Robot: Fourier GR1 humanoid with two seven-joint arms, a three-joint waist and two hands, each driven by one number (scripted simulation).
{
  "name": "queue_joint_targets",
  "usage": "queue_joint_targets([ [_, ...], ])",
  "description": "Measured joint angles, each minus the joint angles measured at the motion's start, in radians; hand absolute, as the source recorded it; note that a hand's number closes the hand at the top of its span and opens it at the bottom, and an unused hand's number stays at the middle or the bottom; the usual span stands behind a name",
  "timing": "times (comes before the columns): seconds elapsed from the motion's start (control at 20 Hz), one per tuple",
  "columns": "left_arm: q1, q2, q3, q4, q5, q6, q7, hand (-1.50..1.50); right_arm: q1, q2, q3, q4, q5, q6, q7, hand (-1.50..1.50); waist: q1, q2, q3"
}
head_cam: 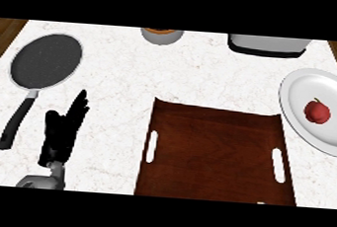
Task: Pick the bell pepper from the tray and place it in the plate
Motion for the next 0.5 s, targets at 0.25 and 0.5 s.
queue_joint_targets([
  [0.25, -0.005, -0.005, -0.008, -0.012, -0.008, 0.004, 0.014, 0.00, 0.024, -0.023, -0.002, 0.007, -0.006, -0.005, -0.002, -1.50, 0.001, 0.000, 0.001],
  [0.5, 0.004, 0.002, 0.000, -0.007, -0.002, -0.006, -0.003, 0.00, 0.051, -0.035, -0.016, 0.014, -0.022, -0.021, -0.015, -1.50, 0.003, 0.002, 0.002],
])
